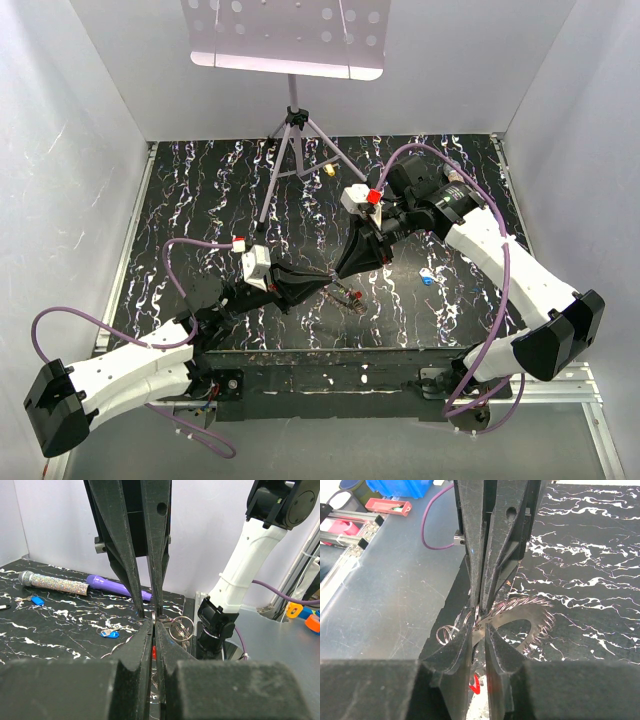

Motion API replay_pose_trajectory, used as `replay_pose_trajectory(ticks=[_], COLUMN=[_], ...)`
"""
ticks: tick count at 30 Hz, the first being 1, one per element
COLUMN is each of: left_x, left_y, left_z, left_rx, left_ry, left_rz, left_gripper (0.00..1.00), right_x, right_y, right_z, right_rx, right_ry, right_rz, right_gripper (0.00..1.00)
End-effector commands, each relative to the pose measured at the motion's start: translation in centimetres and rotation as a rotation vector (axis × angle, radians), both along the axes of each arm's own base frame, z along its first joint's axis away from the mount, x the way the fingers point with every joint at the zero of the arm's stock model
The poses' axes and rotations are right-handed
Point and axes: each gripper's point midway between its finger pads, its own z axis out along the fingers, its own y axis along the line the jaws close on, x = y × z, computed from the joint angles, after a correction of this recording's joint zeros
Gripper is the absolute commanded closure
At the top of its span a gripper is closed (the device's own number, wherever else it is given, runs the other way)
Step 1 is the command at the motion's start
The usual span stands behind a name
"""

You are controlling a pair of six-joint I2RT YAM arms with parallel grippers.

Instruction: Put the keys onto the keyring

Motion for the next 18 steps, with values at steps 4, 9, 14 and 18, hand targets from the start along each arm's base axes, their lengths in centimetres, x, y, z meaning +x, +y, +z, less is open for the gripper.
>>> replay_pose_trajectory(ticks=[4,9,14,18], left_x=[0.22,0.3,0.29,0.29], left_y=[0.56,0.68,0.69,0.68], left_z=[3.12,3.11,3.14,3.0], left_rx=[-0.077,-0.078,-0.079,-0.077], left_ry=[-0.053,-0.053,-0.054,-0.051], left_rz=[0.027,0.036,0.036,0.035], left_gripper=[1.0,1.0,1.0,1.0], right_x=[-0.57,-0.48,-0.44,-0.34], right_y=[0.27,0.38,0.53,0.6], right_z=[0.29,0.01,-0.19,-0.25], right_rx=[0.021,0.011,0.004,0.0], right_ry=[0.003,0.007,0.009,0.008], right_rz=[0.025,0.021,0.02,0.018], right_gripper=[0.78,0.78,0.78,0.83])
